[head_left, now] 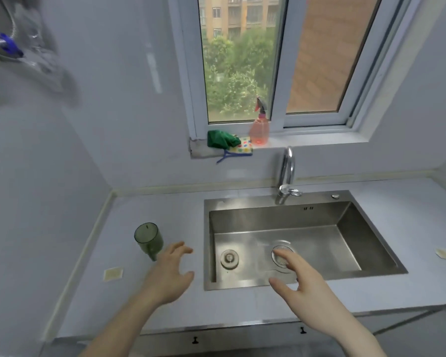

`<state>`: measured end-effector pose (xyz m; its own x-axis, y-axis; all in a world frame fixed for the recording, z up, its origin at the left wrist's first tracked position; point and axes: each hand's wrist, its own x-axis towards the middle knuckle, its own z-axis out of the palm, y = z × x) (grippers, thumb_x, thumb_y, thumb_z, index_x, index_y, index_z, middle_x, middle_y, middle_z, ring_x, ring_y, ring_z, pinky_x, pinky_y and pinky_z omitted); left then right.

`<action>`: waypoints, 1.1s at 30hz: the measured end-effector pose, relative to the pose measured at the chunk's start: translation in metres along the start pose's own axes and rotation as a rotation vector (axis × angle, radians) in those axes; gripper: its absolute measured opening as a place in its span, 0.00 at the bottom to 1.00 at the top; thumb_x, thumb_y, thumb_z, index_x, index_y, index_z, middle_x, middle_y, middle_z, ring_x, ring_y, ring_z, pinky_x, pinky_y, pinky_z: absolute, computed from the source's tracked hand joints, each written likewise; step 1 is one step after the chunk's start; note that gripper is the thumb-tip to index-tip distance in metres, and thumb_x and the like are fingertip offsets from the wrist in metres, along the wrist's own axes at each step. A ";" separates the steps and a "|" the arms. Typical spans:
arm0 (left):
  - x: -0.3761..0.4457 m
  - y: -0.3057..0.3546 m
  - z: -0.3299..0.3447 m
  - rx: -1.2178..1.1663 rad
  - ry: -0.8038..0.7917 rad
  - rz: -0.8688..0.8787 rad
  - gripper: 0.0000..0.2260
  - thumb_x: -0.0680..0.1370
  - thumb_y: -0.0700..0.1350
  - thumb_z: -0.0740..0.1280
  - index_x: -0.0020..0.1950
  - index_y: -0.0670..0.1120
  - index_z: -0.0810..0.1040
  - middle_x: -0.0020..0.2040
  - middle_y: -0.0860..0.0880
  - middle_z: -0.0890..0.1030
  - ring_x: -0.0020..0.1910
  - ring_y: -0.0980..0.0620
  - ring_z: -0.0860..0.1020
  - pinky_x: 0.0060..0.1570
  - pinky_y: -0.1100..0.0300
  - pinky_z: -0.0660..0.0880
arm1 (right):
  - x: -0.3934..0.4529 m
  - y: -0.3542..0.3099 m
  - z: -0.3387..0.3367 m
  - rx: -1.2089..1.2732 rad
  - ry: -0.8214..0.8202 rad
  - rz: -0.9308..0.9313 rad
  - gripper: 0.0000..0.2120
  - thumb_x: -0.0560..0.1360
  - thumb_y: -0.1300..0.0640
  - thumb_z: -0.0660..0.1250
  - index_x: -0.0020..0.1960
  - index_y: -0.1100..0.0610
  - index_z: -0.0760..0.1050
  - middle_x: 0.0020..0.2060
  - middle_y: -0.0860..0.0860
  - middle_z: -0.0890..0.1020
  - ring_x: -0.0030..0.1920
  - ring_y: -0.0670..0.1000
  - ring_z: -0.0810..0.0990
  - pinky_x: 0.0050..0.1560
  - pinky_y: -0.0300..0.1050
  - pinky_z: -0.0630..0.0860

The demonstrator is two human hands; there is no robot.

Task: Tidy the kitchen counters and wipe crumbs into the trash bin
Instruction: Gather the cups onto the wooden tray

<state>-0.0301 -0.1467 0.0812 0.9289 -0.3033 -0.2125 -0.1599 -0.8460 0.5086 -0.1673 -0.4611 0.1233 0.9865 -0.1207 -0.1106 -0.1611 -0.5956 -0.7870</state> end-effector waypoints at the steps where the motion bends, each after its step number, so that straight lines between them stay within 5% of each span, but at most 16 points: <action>1: 0.011 -0.020 -0.003 0.002 -0.004 -0.048 0.25 0.75 0.52 0.69 0.72 0.56 0.69 0.77 0.56 0.61 0.74 0.53 0.66 0.71 0.56 0.66 | 0.008 -0.003 0.008 -0.001 -0.003 0.014 0.26 0.76 0.38 0.67 0.71 0.30 0.63 0.69 0.25 0.66 0.70 0.32 0.65 0.69 0.40 0.66; 8: 0.067 -0.123 -0.003 -0.357 0.178 -0.478 0.28 0.73 0.50 0.75 0.69 0.45 0.71 0.64 0.43 0.74 0.59 0.44 0.74 0.58 0.50 0.75 | 0.025 -0.018 0.050 -0.021 -0.015 0.106 0.25 0.77 0.43 0.69 0.70 0.31 0.63 0.69 0.31 0.68 0.68 0.34 0.67 0.67 0.35 0.63; 12: 0.083 -0.148 0.000 -0.562 0.160 -0.712 0.33 0.71 0.53 0.77 0.71 0.41 0.69 0.62 0.40 0.76 0.49 0.41 0.78 0.38 0.56 0.76 | 0.022 -0.017 0.061 -0.076 -0.021 0.145 0.27 0.78 0.43 0.69 0.74 0.37 0.63 0.70 0.32 0.67 0.68 0.34 0.65 0.66 0.33 0.61; 16: 0.095 -0.164 0.006 -0.591 0.110 -0.685 0.27 0.78 0.56 0.70 0.71 0.42 0.73 0.62 0.40 0.78 0.50 0.38 0.80 0.42 0.54 0.80 | 0.011 -0.008 0.070 -0.096 -0.035 0.196 0.30 0.78 0.44 0.69 0.77 0.42 0.63 0.73 0.36 0.66 0.71 0.37 0.64 0.69 0.33 0.59; 21: 0.107 -0.163 0.004 -0.753 0.089 -0.688 0.13 0.81 0.47 0.68 0.62 0.41 0.79 0.67 0.34 0.76 0.58 0.35 0.78 0.51 0.45 0.80 | -0.007 0.003 0.076 -0.091 -0.029 0.256 0.31 0.77 0.44 0.69 0.77 0.44 0.62 0.72 0.38 0.66 0.71 0.38 0.64 0.71 0.33 0.58; 24: 0.108 -0.161 0.007 -0.800 0.105 -0.694 0.15 0.81 0.42 0.68 0.66 0.41 0.78 0.64 0.37 0.78 0.53 0.42 0.76 0.41 0.53 0.79 | -0.020 0.009 0.073 -0.078 -0.001 0.282 0.31 0.78 0.46 0.70 0.77 0.45 0.63 0.72 0.39 0.66 0.70 0.36 0.63 0.70 0.30 0.57; 29: 0.107 -0.142 0.012 -0.974 0.014 -0.807 0.23 0.77 0.46 0.73 0.69 0.41 0.72 0.63 0.42 0.75 0.58 0.42 0.77 0.55 0.47 0.79 | -0.042 0.015 0.062 -0.070 0.036 0.309 0.30 0.78 0.47 0.70 0.77 0.46 0.64 0.74 0.40 0.66 0.73 0.37 0.62 0.70 0.30 0.55; 33: 0.119 -0.126 0.018 -1.017 0.006 -0.875 0.16 0.75 0.47 0.73 0.61 0.43 0.77 0.64 0.46 0.74 0.57 0.43 0.76 0.55 0.47 0.79 | -0.059 0.021 0.052 -0.077 0.056 0.348 0.29 0.78 0.47 0.69 0.77 0.46 0.64 0.75 0.40 0.66 0.75 0.38 0.62 0.72 0.31 0.55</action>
<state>0.0944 -0.0836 -0.0230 0.5991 0.1705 -0.7823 0.7987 -0.0593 0.5988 -0.2277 -0.4253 0.0822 0.8691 -0.3693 -0.3290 -0.4914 -0.5691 -0.6593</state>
